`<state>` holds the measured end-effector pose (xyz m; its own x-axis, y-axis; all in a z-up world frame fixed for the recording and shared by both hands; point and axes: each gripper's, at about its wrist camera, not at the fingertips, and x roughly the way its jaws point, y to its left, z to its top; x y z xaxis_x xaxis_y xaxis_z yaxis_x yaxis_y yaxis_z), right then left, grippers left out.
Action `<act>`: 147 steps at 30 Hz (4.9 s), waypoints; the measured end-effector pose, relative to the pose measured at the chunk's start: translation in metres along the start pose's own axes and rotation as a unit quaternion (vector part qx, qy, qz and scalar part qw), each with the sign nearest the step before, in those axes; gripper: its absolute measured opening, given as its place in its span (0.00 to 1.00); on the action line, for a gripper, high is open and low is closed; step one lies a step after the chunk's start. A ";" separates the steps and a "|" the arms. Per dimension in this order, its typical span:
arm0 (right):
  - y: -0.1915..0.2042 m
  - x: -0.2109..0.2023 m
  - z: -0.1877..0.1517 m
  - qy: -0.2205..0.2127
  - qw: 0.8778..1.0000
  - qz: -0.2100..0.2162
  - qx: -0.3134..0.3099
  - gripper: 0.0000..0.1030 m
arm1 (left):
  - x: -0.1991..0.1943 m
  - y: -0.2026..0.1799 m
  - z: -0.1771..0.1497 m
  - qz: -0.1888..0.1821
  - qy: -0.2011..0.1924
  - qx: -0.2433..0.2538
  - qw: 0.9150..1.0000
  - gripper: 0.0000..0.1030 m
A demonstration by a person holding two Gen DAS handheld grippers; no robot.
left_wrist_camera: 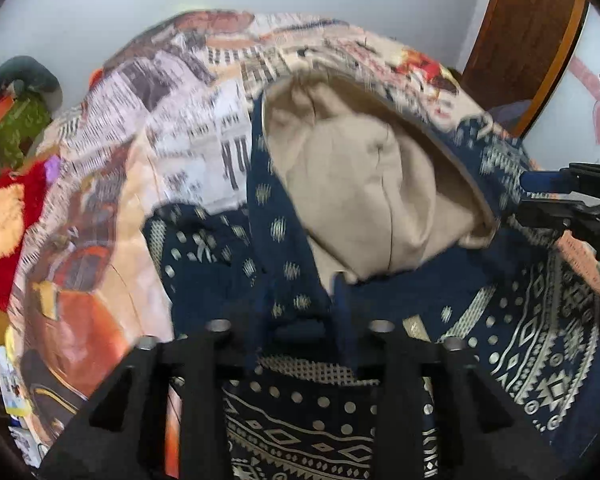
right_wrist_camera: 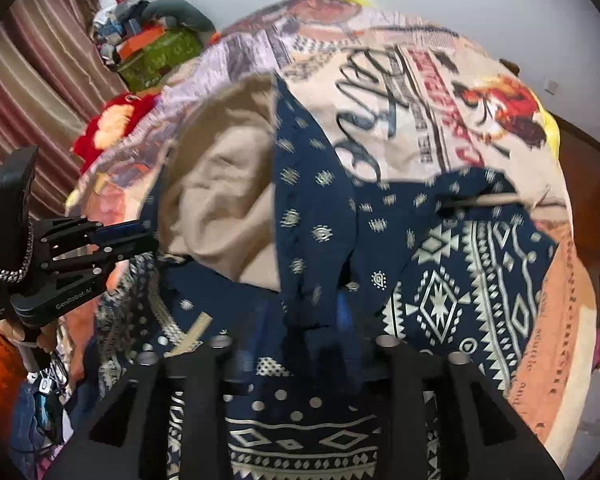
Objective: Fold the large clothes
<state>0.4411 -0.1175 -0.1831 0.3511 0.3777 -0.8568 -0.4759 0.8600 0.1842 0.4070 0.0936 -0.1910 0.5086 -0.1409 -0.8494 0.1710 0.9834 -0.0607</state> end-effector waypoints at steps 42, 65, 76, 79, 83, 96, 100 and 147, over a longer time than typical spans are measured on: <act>0.024 -0.028 0.046 -0.094 0.993 0.067 0.006 0.13 | -0.046 -0.008 0.043 -0.074 -0.075 -0.010 0.994 0.05; 0.078 -0.052 -0.116 0.007 0.998 0.043 -0.042 0.60 | -0.063 -0.015 -0.131 -0.043 0.022 -0.013 0.999 0.30; 0.066 -0.097 -0.094 -0.055 0.997 0.046 -0.026 0.71 | -0.114 0.000 -0.087 -0.007 -0.060 -0.021 0.998 0.51; 0.061 -0.092 -0.078 -0.062 0.997 0.044 -0.015 0.71 | -0.103 -0.008 -0.063 -0.014 -0.069 -0.029 0.997 0.57; 0.055 -0.062 -0.068 -0.028 0.999 0.040 0.006 0.72 | -0.069 -0.021 -0.047 -0.041 -0.040 -0.042 0.997 0.57; 0.036 -0.018 -0.113 0.042 0.999 0.000 0.007 0.72 | -0.016 -0.030 -0.106 -0.032 0.032 -0.038 0.998 0.58; 0.036 -0.029 -0.114 0.032 0.999 -0.006 0.015 0.72 | -0.037 -0.024 -0.107 -0.027 0.016 -0.041 0.999 0.58; 0.030 -0.117 -0.232 -0.095 0.987 0.011 0.128 0.08 | -0.073 0.049 -0.226 -0.150 0.014 -0.231 0.961 0.13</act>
<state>0.1985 -0.2156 -0.1887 0.4994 0.4345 -0.7496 -0.2741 0.9000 0.3390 0.1877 0.1779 -0.2503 0.4709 -0.4287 -0.7710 -0.0910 0.8457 -0.5258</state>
